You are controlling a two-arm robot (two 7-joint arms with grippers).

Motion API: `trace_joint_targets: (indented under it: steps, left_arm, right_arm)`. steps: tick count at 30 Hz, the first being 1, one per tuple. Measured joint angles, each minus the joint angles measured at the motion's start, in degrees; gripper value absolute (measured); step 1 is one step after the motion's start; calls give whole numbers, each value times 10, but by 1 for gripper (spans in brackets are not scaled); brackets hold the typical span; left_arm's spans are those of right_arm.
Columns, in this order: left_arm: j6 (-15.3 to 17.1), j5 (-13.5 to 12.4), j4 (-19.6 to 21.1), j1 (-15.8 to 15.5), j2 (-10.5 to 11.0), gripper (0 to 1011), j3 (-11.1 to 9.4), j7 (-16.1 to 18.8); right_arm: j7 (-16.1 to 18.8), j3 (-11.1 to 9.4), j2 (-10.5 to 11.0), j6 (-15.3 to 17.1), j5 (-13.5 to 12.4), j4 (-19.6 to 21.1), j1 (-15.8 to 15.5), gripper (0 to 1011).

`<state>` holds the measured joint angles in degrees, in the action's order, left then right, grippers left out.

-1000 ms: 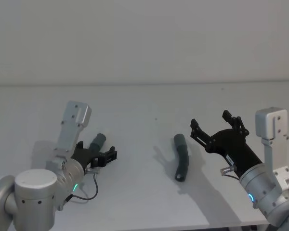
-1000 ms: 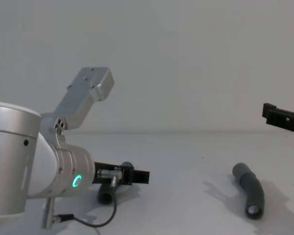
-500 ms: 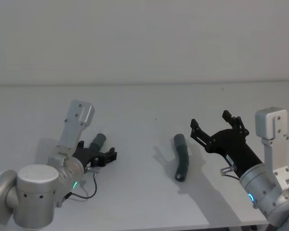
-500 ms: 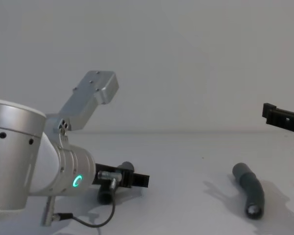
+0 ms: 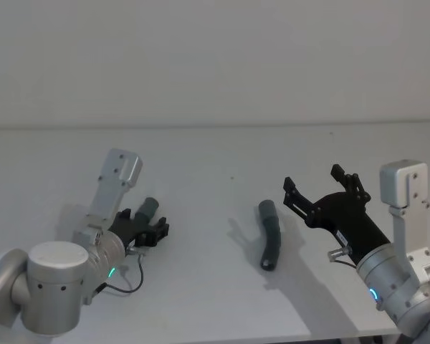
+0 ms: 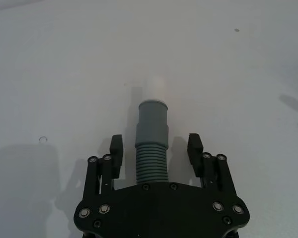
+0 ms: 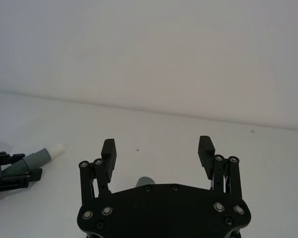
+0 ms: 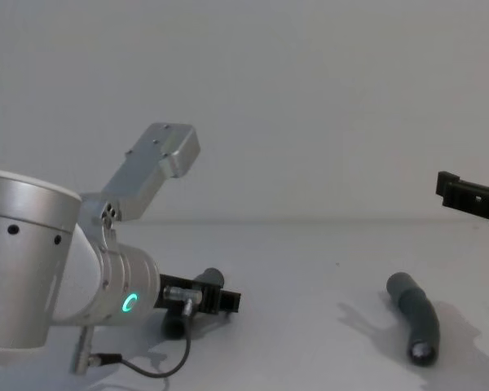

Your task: Use both hands to pick up one end of the pipe from the table, align the ends, and insert them.

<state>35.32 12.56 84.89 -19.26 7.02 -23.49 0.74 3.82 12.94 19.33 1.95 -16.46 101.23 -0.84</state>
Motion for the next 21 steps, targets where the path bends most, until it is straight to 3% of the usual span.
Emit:
trace_joint_targets:
  steps: [14, 21]
  left_arm:
    - [-8, -6, -17, -9, 1, 335, -2, -11]
    - [-9, -7, -20, -10, 1, 327, -3, -14]
  right_arm:
    - [0, 0, 0, 0, 0, 0, 0, 1002]
    - [0, 0, 0, 0, 0, 0, 0, 1002]
